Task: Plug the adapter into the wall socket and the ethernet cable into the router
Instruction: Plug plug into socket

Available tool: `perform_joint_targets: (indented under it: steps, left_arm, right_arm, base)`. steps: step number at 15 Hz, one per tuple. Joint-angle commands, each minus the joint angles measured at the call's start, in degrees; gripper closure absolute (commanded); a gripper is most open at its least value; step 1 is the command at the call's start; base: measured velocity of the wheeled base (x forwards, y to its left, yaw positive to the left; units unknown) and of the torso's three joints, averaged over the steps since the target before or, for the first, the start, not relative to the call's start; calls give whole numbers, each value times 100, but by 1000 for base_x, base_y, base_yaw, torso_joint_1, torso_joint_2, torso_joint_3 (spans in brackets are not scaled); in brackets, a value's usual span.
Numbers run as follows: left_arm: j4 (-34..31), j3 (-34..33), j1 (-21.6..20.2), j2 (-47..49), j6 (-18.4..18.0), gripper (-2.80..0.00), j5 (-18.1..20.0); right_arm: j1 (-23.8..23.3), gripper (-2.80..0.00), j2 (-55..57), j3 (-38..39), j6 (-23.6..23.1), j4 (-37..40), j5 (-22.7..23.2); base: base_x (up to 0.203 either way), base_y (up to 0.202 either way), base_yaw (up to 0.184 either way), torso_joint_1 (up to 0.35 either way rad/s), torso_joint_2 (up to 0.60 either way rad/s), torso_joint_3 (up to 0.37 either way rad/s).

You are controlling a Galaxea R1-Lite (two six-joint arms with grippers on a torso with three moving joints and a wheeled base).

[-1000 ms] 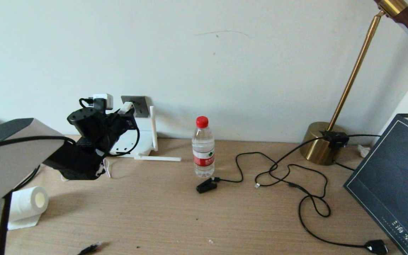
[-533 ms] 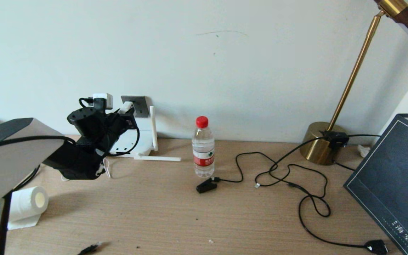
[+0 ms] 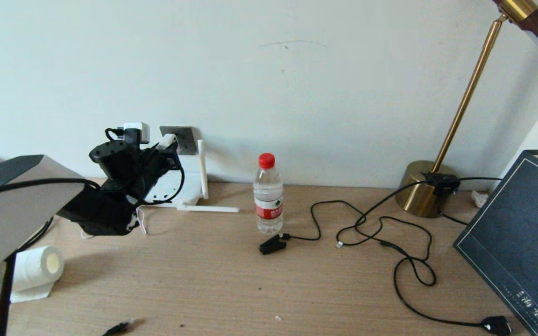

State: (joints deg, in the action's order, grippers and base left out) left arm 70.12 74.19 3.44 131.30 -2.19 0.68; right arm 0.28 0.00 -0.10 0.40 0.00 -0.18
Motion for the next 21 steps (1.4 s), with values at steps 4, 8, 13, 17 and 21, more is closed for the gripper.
perform_joint_targets:
  steps: [4,8,13,17,21]
  left_arm:
    - [-16,78,-1,39,0,0,2]
    - [-16,78,-1,62,0,0,2]
    - [-25,113,-10,71,0,0,11]
    - [-104,166,-19,79,0,0,11]
    - [-166,254,-27,115,0,0,11]
  right_arm:
    - [7,0,9,1,4,0,1]
    - [-2,0,9,1,4,0,1]
    - [-2,0,9,1,-4,0,1]
    - [4,0,9,1,4,0,1]
    - [-1,0,9,1,3,1,1]
  base:
    - [0,0,0,0,0,0]
    - [0,0,0,0,0,0]
    - [0,0,0,0,0,0]
    - [0,0,0,0,0,0]
    - [0,0,0,0,0,0]
